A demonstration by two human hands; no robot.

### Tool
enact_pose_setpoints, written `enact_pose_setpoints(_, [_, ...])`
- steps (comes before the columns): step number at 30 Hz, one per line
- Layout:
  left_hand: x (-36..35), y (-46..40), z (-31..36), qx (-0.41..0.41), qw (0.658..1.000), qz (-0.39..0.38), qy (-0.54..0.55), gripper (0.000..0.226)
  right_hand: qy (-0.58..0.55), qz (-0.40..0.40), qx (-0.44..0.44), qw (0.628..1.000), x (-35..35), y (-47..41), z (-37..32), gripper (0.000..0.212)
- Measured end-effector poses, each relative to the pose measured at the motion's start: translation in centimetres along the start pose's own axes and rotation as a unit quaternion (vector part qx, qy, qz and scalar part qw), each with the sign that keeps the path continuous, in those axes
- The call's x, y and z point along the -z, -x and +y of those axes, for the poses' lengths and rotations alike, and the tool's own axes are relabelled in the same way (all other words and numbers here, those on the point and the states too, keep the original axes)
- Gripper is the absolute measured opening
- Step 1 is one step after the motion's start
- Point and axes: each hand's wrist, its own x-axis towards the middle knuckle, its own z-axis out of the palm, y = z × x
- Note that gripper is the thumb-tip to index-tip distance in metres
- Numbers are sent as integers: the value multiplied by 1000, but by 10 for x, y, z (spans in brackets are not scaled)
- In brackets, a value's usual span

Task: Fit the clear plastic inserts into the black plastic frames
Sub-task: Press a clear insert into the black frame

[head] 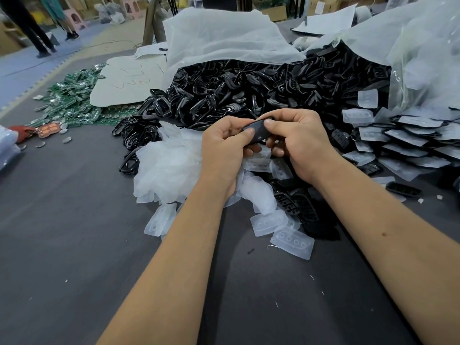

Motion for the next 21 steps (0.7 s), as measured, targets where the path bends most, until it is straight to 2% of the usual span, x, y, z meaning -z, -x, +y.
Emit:
enact_pose_setpoints(6, [0, 0, 0, 4, 1000, 5, 1, 20, 41, 16, 15, 999, -3, 0, 3, 23])
enact_pose_setpoints(11, [-1, 0, -3, -8, 1000, 19, -23, 7, 72, 25, 31, 997, -4, 1, 3, 26])
enact_pose_setpoints(21, [1, -3, -5, 7, 1000, 29, -3, 18, -14, -6, 3, 1000, -5, 2, 0, 37])
